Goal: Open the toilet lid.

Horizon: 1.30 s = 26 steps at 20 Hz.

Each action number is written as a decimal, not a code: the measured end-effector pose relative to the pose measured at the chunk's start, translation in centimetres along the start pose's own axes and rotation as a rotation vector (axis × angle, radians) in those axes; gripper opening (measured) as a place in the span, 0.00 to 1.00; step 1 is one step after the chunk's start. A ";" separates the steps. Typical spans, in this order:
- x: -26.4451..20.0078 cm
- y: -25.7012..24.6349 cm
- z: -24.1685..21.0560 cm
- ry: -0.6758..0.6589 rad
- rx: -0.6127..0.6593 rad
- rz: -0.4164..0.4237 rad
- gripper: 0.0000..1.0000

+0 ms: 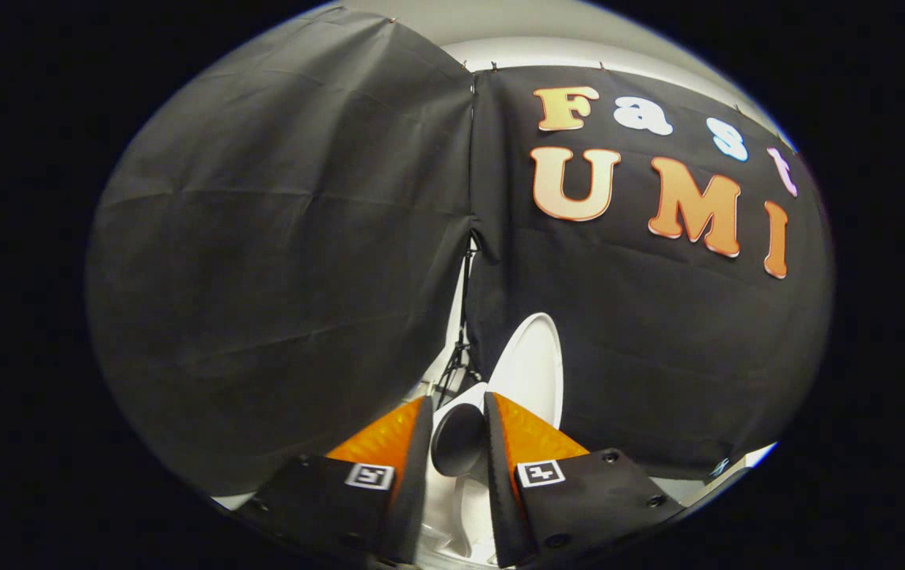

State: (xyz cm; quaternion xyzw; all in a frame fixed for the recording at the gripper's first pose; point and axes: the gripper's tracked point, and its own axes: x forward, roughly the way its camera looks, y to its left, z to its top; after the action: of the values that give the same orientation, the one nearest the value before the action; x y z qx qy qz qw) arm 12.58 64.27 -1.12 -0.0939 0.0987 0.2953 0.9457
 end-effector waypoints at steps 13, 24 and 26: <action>-8.9 -13.2 6.3 -0.160 0.108 0.009 0.92; -20.0 -30.3 6.5 -0.220 0.170 -0.171 0.96; -22.0 -33.1 5.5 -0.224 0.165 -0.215 0.96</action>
State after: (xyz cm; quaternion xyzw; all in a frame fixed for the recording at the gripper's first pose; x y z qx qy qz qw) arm 14.65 26.98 13.46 0.0074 0.0060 0.1920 0.9813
